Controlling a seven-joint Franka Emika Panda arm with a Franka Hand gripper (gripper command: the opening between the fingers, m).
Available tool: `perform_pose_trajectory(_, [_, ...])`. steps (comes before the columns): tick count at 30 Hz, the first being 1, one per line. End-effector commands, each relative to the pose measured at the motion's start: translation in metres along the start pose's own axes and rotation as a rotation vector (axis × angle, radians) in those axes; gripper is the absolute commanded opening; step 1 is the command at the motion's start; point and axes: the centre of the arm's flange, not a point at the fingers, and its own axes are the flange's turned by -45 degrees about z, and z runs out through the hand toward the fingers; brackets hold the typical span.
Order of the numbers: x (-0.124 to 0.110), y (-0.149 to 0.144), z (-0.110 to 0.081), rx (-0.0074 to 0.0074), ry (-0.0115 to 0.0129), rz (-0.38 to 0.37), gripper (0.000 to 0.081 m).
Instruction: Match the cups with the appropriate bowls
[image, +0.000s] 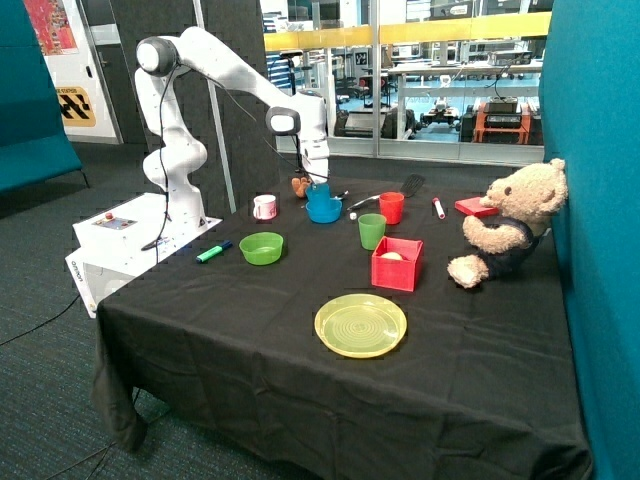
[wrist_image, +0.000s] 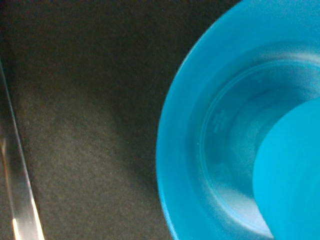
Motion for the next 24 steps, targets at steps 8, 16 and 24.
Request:
perform_pose_trajectory(8, [0.0070, 0.0010, -0.0013, 0.0013, -0.0072, -0.016, 0.0384])
perform_pose_trajectory(16, [0.0073, 0.0009, -0.0016, 0.0013, -0.0072, -0.015, 0.0452])
perform_pose_trajectory(24, [0.0075, 0.0017, -0.0014, 0.0013, -0.0072, -0.013, 0.0537])
